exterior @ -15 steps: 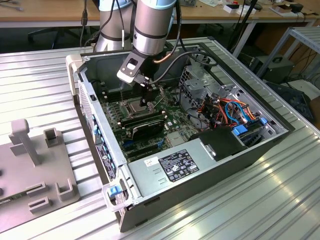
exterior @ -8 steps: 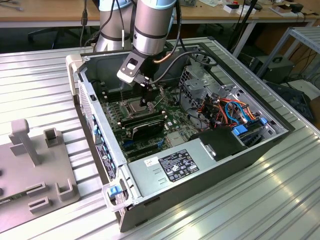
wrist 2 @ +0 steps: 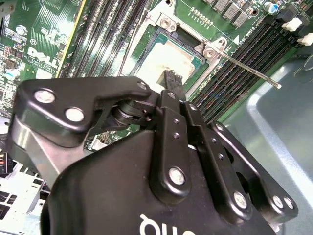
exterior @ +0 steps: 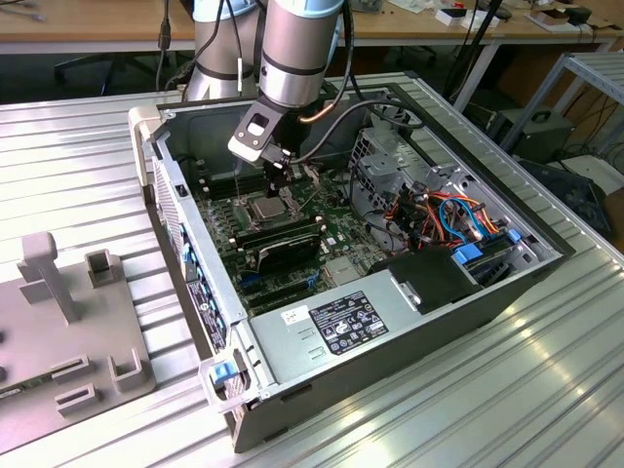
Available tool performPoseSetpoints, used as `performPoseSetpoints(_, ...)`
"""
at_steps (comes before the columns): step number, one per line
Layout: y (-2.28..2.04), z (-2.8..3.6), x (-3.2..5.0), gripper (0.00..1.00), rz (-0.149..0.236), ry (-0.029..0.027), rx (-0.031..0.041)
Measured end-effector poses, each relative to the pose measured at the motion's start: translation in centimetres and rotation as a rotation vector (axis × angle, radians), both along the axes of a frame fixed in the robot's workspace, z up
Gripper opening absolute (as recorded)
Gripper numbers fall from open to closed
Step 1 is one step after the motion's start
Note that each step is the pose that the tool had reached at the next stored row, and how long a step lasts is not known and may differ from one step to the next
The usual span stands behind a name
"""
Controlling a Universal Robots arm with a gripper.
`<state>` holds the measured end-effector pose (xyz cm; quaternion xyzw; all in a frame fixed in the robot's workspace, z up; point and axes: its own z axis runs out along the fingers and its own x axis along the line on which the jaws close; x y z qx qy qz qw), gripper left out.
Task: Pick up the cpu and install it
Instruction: 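Close the cpu cover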
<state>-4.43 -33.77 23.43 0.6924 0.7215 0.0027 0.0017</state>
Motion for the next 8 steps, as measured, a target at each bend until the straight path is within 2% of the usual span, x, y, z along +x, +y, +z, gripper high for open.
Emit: performPoseSetpoints(8, 0.0, 0.05, 0.0, 0.11, 0.0, 0.0, -0.0001)
